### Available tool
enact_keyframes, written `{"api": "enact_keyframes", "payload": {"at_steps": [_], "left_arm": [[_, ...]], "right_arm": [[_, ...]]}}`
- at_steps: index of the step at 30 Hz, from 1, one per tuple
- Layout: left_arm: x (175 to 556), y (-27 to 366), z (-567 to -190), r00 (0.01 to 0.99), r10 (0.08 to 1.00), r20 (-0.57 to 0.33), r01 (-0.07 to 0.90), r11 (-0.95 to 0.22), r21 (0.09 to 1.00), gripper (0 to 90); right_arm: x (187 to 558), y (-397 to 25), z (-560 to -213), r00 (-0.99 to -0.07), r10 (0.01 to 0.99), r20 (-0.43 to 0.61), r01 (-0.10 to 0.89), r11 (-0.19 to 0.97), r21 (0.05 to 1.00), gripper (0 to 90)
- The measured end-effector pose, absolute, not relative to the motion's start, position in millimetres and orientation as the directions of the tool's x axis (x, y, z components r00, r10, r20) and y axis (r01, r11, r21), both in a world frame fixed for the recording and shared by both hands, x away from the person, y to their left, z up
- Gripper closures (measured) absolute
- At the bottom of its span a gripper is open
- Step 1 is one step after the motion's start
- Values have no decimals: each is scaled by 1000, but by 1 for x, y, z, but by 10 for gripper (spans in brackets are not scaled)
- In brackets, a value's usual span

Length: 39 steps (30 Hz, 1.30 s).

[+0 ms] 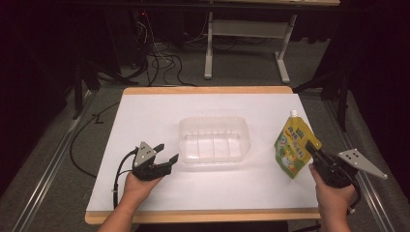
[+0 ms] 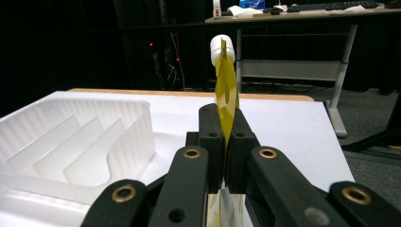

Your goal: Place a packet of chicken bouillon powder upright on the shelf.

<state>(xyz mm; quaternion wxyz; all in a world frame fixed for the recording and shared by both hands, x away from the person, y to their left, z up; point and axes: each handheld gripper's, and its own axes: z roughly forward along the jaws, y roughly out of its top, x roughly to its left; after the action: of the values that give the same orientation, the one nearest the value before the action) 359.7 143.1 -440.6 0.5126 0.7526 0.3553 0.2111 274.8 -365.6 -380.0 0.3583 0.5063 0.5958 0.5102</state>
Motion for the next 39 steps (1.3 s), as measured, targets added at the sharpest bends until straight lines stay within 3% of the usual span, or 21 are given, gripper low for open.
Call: {"api": "enact_keyframes", "payload": {"at_steps": [6, 10, 12, 16, 20, 29, 39], "left_arm": [[360, 139, -441, 666, 744, -42, 310, -226, 923, 330], [360, 141, -440, 663, 747, -42, 307, -221, 926, 331], [359, 144, -438, 660, 750, -43, 306, -216, 927, 330], [359, 145, -438, 657, 753, -44, 307, -214, 927, 330], [358, 146, -438, 655, 754, -42, 306, -215, 927, 330], [354, 155, -438, 638, 769, -46, 312, -204, 928, 330], [352, 159, -439, 631, 775, -39, 317, -211, 925, 330]], "right_arm": [[270, -364, -384, -231, 969, 83, 251, -23, 968, 859], [271, -363, -388, -233, 968, 89, 274, -22, 961, 800], [276, -362, -394, -233, 968, 91, 303, -17, 953, 725], [281, -362, -401, -237, 967, 92, 336, -7, 942, 692], [285, -361, -405, -241, 967, 83, 358, 9, 934, 718], [289, -361, -404, -224, 973, 61, 348, 22, 937, 899], [293, -362, -402, -196, 978, 75, 337, -4, 942, 900]]}}
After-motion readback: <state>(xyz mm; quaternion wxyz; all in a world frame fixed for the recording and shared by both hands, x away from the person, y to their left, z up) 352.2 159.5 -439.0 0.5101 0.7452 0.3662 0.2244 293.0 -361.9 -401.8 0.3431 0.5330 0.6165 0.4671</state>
